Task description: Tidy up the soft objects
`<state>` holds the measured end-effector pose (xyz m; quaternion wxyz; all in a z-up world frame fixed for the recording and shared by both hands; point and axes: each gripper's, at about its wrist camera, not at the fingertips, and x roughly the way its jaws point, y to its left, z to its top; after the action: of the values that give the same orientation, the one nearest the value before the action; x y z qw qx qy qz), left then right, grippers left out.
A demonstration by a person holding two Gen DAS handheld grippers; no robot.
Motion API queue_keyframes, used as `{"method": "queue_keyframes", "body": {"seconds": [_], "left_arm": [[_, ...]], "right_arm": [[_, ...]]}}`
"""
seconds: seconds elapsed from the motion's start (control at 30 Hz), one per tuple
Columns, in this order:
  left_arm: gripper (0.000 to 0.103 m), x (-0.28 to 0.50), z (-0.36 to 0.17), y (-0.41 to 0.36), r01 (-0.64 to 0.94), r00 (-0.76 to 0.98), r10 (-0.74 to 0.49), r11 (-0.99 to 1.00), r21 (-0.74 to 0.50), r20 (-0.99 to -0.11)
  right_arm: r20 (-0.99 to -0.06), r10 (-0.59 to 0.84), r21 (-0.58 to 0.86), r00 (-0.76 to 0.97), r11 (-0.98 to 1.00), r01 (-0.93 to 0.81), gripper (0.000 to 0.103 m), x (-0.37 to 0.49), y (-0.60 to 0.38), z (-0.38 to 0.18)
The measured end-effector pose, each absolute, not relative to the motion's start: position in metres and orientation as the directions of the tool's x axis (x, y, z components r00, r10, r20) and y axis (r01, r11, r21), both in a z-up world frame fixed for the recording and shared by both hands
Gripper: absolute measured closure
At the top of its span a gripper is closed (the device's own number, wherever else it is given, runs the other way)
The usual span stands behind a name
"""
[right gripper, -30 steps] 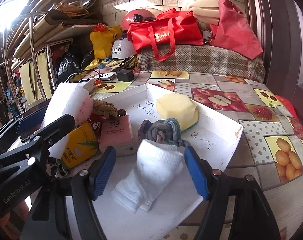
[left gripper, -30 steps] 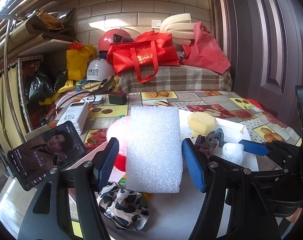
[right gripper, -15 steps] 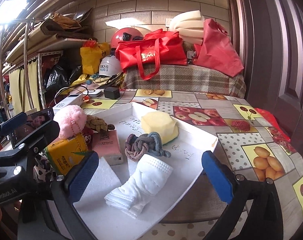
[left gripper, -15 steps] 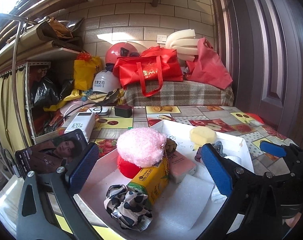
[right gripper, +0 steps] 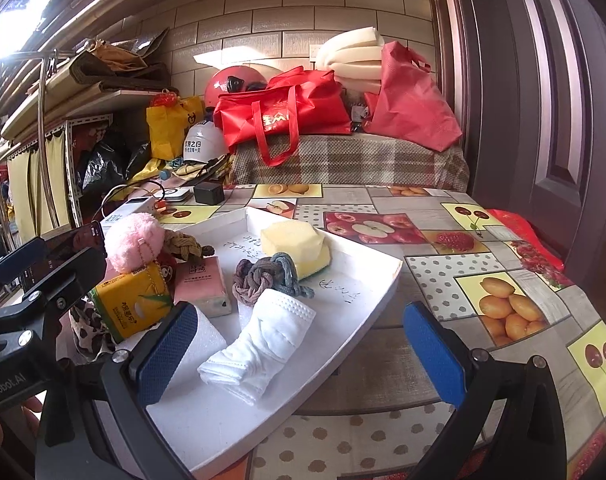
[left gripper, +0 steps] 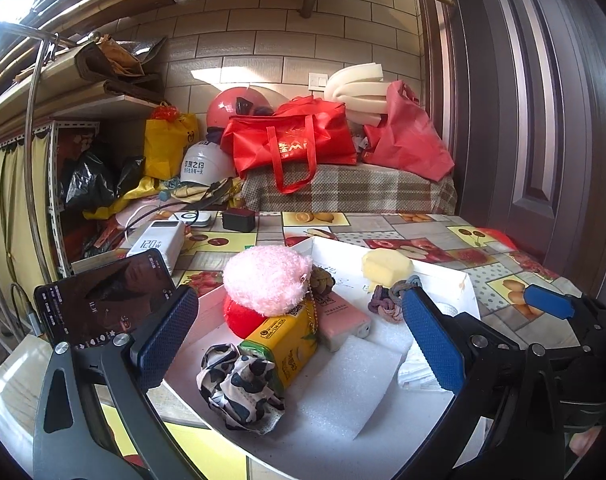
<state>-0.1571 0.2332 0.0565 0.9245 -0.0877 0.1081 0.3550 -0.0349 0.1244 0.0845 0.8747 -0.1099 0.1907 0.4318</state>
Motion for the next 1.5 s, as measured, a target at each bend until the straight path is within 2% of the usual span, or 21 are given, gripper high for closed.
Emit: {"method": "queue_keyframes", "body": {"seconds": [0.3, 0.43, 0.6, 0.7, 0.87, 1.0, 1.13, 1.27, 1.5], "left_arm": [[0.000, -0.168, 0.056, 0.208, -0.661, 0.740, 0.618, 0.742, -0.115, -0.266], [0.000, -0.166, 0.056, 0.191, -0.664, 0.728, 0.628, 0.746, -0.052, -0.275], [0.000, -0.170, 0.059, 0.162, -0.647, 0.740, 0.625, 0.763, -0.006, -0.250], [0.000, -0.172, 0.061, 0.143, -0.628, 0.752, 0.610, 0.778, 0.010, -0.248], [0.000, -0.170, 0.066, 0.116, -0.713, 0.660, 0.717, 0.692, 0.113, -0.224], [0.000, -0.175, 0.066, 0.106, -0.770, 0.594, 0.767, 0.630, 0.103, -0.243], [0.000, -0.176, 0.062, 0.106, -0.744, 0.625, 0.725, 0.665, 0.060, -0.290], [0.000, -0.166, 0.058, 0.111, -0.730, 0.623, 0.703, 0.680, 0.068, -0.343], [0.000, -0.158, 0.051, 0.122, -0.727, 0.610, 0.676, 0.685, 0.047, -0.413]], "right_arm": [[-0.408, 0.718, 0.009, 0.564, 0.621, -0.783, 0.000, -0.039, 0.090, 0.088], [-0.365, 0.735, 0.088, 0.571, 0.638, -0.765, 0.000, -0.034, 0.056, 0.092], [-0.208, 0.754, 0.125, 0.623, 0.652, -0.748, 0.000, -0.047, 0.003, 0.109], [-0.165, 0.756, 0.134, 0.633, 0.653, -0.745, 0.000, -0.054, -0.018, 0.115], [-0.234, 0.749, 0.147, 0.620, 0.657, -0.739, 0.000, -0.046, -0.029, 0.112], [-0.237, 0.753, 0.154, 0.614, 0.653, -0.741, 0.000, -0.047, -0.046, 0.109], [-0.197, 0.751, 0.130, 0.630, 0.657, -0.742, 0.000, -0.055, -0.057, 0.110], [-0.157, 0.741, 0.085, 0.652, 0.668, -0.739, 0.000, -0.067, -0.058, 0.112], [-0.157, 0.722, 0.036, 0.674, 0.686, -0.726, 0.000, -0.072, -0.054, 0.112]]}}
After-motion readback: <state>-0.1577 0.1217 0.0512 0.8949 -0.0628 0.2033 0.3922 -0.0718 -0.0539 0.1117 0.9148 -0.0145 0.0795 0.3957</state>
